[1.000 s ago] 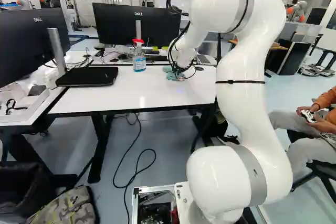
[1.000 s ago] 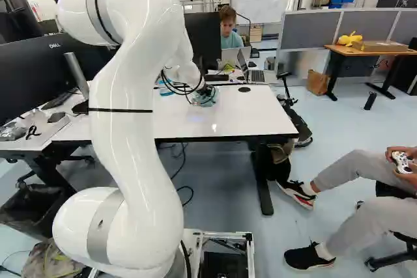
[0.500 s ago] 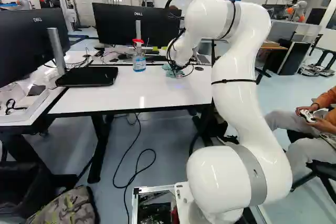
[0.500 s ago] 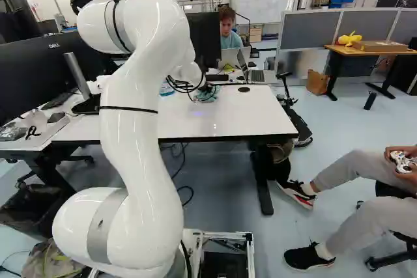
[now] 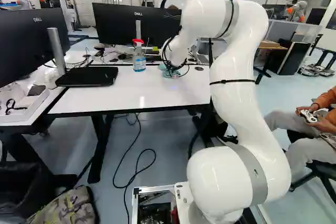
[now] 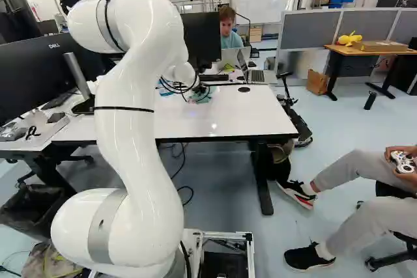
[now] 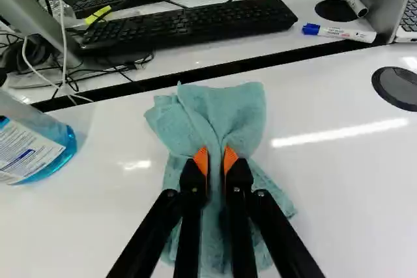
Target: Clean the table with the green towel
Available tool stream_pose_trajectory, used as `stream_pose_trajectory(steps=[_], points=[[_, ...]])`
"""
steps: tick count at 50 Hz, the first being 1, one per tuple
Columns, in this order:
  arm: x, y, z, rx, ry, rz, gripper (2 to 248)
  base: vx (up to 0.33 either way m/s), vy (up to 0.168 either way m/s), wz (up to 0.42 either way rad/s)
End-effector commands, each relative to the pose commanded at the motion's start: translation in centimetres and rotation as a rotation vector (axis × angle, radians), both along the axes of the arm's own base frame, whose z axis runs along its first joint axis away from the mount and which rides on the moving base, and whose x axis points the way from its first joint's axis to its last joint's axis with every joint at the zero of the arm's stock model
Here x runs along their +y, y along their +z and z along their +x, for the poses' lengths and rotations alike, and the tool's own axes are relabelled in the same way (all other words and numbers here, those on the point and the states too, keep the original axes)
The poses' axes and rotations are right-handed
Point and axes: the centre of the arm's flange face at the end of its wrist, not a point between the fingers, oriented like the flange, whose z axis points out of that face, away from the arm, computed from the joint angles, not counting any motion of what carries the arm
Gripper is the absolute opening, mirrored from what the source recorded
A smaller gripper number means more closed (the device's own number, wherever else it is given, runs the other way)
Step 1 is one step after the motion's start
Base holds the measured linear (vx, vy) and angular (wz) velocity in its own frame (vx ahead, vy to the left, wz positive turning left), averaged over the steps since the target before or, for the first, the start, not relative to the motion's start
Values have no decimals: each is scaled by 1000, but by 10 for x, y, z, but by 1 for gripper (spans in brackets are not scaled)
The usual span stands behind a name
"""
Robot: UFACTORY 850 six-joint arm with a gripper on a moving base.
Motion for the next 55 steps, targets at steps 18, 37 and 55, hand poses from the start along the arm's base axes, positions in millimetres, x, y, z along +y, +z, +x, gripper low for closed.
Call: stream_pose_trajectory(steps=[18, 37, 55], points=[[0, 4, -33, 28, 1, -1, 48, 0, 0, 0], [-16, 7, -63, 51, -23, -1, 48, 0, 0, 0], [-43, 9, -80, 62, -67, 0, 48, 0, 0, 0]])
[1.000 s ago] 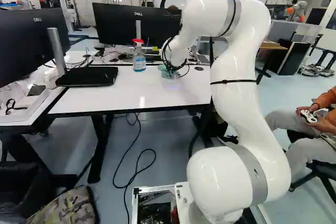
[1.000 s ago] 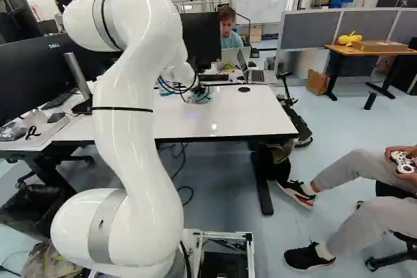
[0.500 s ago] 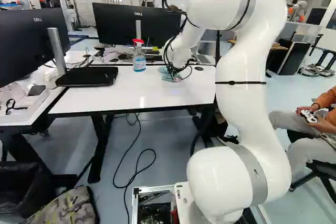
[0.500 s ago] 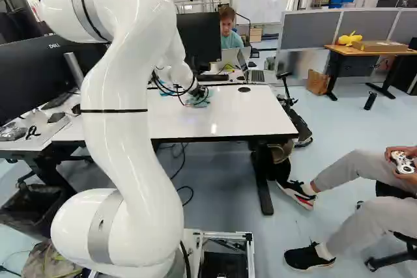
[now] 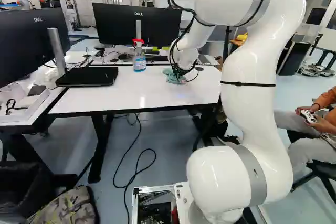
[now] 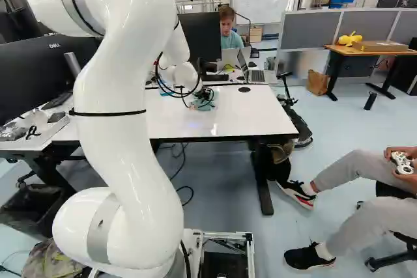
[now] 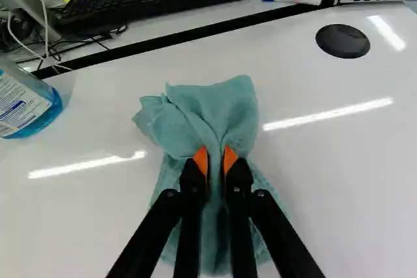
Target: Clean the table with the green towel
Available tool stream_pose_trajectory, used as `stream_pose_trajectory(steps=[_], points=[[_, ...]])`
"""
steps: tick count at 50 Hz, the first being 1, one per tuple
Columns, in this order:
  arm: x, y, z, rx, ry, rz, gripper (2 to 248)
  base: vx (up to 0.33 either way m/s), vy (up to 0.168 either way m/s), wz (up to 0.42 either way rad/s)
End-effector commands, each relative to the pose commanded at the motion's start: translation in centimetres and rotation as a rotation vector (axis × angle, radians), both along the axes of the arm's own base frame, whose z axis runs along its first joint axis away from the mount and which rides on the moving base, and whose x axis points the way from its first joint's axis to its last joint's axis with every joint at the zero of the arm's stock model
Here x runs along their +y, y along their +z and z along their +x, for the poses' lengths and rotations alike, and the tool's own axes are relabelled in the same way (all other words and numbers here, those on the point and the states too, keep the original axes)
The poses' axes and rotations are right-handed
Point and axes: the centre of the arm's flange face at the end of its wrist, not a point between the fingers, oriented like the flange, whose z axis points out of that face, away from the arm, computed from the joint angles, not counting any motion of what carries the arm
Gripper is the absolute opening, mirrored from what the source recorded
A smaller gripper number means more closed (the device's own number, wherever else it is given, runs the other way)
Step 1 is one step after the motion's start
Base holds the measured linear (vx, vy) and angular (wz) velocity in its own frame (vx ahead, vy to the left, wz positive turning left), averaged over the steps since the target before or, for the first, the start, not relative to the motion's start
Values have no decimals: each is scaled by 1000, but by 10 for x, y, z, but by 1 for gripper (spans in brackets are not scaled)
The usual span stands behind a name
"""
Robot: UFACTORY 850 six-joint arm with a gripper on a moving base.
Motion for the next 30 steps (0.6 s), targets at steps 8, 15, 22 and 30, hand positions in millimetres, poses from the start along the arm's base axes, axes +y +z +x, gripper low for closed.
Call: stream_pose_trajectory(steps=[8, 15, 22, 30], points=[[0, 3, -1, -4, -1, 0, 48, 0, 0, 0], [1, 10, -3, -16, 1, -1, 48, 0, 0, 0], [8, 19, -9, -26, 13, -1, 48, 0, 0, 0], [20, 30, -20, -36, 33, -1, 48, 0, 0, 0]])
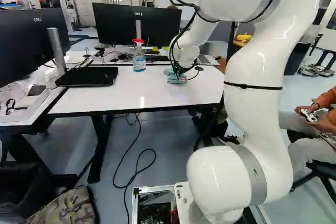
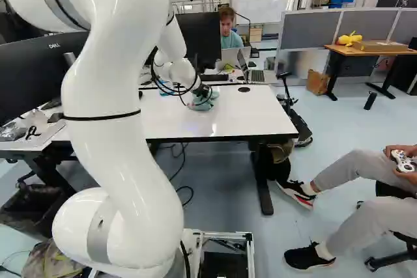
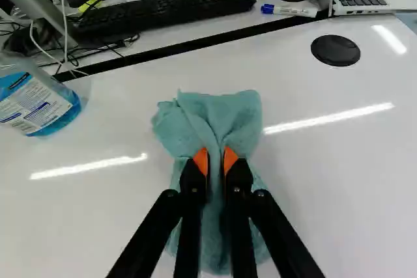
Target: Clean the table with the green towel
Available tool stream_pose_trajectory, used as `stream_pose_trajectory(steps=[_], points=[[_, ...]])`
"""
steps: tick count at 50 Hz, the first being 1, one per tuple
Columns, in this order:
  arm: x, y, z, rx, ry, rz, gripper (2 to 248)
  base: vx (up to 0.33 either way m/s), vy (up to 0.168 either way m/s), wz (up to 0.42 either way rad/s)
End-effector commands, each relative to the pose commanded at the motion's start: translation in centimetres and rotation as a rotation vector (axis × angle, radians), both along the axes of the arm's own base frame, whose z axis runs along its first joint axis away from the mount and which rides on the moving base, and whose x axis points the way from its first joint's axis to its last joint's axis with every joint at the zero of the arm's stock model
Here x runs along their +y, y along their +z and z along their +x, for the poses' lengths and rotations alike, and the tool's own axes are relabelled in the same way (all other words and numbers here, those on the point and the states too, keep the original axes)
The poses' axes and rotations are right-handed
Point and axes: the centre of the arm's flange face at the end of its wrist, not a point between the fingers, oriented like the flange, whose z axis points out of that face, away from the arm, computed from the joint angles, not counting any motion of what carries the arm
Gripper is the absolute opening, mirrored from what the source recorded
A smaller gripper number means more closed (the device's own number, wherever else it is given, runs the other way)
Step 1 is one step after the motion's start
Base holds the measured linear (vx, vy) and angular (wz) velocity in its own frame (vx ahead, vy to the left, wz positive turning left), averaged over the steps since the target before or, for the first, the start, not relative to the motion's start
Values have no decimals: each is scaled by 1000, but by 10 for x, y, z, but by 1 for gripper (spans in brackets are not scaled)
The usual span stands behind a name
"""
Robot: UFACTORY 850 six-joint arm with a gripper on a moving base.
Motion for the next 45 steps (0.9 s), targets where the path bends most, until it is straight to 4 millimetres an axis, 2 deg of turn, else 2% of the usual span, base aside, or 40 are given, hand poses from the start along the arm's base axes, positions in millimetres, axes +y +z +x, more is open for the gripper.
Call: stream_pose_trajectory(steps=[4, 25, 45], points=[[6, 5, -6, -6, 11, 0, 48, 0, 0, 0], [34, 7, -36, 8, 62, 0, 48, 0, 0, 0], [41, 9, -74, 23, 80, -1, 48, 0, 0, 0]])
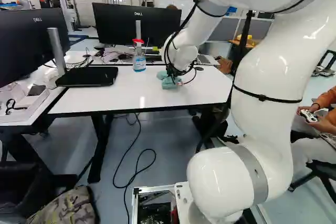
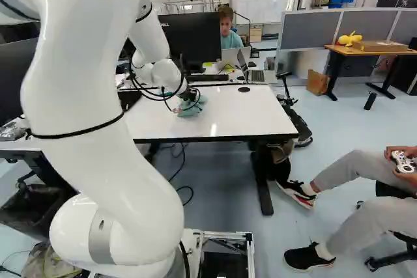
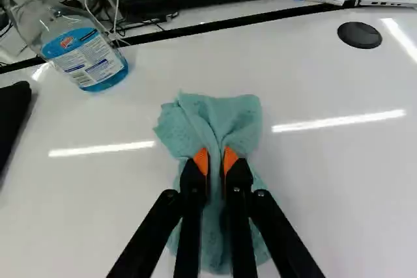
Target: Clean the table with the green towel
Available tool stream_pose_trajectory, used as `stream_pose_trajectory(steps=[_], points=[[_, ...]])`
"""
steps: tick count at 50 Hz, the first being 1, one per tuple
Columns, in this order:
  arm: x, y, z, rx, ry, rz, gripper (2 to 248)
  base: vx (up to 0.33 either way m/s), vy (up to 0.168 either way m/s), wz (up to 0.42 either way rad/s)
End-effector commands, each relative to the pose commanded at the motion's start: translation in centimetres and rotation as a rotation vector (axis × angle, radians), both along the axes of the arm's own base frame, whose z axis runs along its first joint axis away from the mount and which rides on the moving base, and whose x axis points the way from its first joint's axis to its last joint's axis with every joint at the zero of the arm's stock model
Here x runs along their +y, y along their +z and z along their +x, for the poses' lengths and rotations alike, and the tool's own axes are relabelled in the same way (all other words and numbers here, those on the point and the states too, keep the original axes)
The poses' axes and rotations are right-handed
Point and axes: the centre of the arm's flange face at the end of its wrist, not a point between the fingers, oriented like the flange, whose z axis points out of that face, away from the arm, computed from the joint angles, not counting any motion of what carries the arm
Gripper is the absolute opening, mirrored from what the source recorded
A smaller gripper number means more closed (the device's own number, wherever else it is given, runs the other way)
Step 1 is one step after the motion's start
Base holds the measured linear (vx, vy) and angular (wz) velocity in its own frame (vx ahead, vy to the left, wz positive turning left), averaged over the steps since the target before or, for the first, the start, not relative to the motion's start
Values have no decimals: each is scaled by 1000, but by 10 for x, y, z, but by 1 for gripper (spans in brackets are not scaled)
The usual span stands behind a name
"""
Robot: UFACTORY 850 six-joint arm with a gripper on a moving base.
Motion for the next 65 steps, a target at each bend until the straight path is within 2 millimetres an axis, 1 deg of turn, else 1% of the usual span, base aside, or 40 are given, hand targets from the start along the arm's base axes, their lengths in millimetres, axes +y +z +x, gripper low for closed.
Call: stream_pose_trajectory(steps=[6, 9, 45, 60, 65], points=[[0, 0, -12, 4, 3, 0, 48, 0, 0, 0], [0, 0, -14, 4, 3, 0, 48, 0, 0, 0], [0, 1, -14, 4, 3, 0, 48, 0, 0, 0], [2, 15, -19, -24, 7, 2, 48, 0, 0, 0], [5, 15, -22, -23, 13, 2, 48, 0, 0, 0]])
